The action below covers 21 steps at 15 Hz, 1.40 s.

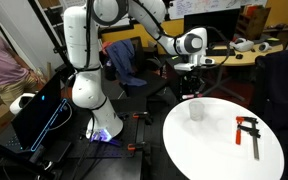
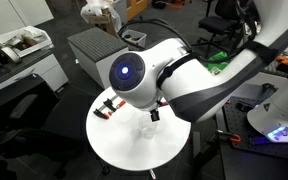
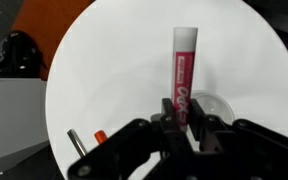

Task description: Put the marker inside the cup

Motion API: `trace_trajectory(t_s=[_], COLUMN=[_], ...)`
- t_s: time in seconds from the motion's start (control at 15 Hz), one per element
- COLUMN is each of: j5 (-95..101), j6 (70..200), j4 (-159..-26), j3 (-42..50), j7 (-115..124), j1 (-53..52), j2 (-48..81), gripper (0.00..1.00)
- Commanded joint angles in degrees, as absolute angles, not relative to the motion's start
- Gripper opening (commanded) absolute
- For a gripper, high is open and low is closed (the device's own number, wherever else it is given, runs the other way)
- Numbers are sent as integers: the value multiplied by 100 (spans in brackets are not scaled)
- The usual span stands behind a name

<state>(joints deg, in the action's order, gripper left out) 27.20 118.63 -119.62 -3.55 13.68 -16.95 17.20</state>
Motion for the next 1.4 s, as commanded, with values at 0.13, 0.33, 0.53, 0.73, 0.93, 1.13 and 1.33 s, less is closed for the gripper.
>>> trace_trajectory(t_s=[0.13, 0.33, 0.53, 0.73, 0.93, 1.13, 1.33], j5=[2669, 2744, 2827, 2902, 2912, 2842, 2783], j6=[11156, 10994, 10856, 10804, 10791, 10691, 10453], j4=[-11745, -11599, -11387, -11116, -10837, -10524, -10238], j3=[-553, -555, -549, -533, -540, -567, -607], j7=[881, 612, 385, 235, 76, -161, -344], j1=[-1569, -1536, -1539, -1561, -1591, -1627, -1665], j2=[1818, 1970, 2205, 2529, 2873, 3236, 3535], gripper=[5, 5, 5, 5, 5, 5, 5])
